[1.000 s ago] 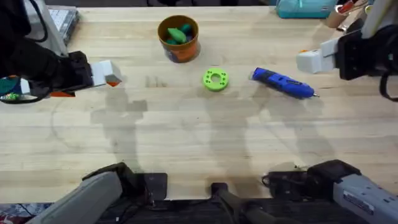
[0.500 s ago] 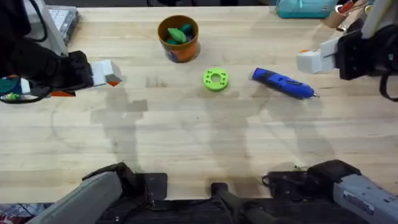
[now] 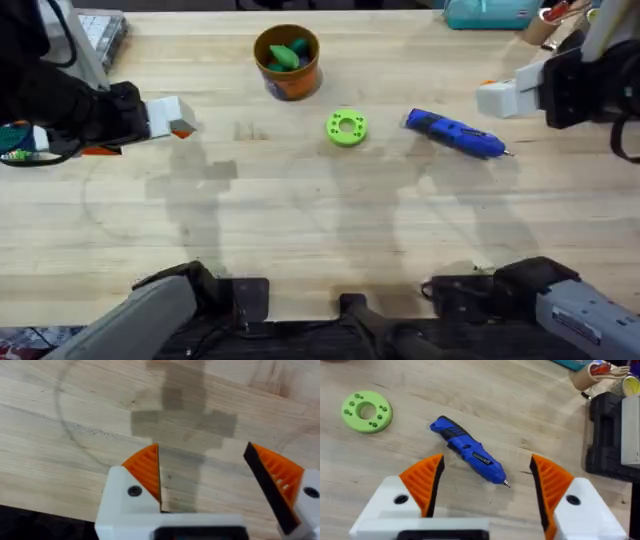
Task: Pick up the gripper from the table and insert it into the empty holder that is missing its gripper. Then pick up a screw, insert it into the mounting hole, and use the screwdriver to tighten it. Finally, clean up the table by picking up the vegetable and placing it into the bucket.
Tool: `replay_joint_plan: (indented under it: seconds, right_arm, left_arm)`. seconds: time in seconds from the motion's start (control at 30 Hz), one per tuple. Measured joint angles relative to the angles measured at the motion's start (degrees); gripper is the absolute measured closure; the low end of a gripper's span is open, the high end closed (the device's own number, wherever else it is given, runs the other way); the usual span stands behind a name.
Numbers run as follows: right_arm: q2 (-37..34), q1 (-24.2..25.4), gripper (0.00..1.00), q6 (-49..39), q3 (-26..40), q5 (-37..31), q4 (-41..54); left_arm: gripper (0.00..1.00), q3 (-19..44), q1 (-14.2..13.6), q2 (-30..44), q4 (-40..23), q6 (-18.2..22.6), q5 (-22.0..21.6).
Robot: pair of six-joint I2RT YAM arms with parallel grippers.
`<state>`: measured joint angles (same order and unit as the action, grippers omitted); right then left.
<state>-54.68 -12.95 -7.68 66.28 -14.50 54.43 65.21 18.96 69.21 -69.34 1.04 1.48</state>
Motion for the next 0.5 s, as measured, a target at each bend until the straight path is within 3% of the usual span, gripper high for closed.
replay_joint_plan:
  seconds: [0.5]
  right_arm:
    - [0.0, 0.0, 0.006, 0.0, 0.0, 0.0, 0.0]
  left_arm:
    - [0.015, 0.0, 0.0, 0.0, 0.0, 0.0, 0.0]
